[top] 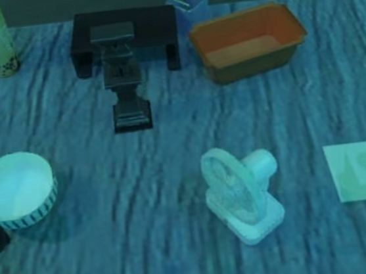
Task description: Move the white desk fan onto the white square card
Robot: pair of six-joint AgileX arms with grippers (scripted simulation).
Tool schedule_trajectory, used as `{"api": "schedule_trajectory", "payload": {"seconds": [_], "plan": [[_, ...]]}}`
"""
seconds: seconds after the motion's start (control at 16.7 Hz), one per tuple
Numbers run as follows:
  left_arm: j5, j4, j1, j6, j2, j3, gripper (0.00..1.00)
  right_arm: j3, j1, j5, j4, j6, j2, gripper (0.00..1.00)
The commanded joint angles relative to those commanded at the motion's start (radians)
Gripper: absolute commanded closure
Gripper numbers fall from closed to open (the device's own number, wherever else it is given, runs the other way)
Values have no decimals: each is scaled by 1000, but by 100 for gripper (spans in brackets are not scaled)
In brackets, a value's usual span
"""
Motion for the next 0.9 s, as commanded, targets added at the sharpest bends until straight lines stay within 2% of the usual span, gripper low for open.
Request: {"api": "schedule_trajectory", "payload": {"seconds": [0.6,0.9], "plan": [[0,0,0,0,0,0,0,944,378,0,-682,99,996,0],[0,0,0,0,0,0,0,1342,532,0,-966,142,1414,0]]}}
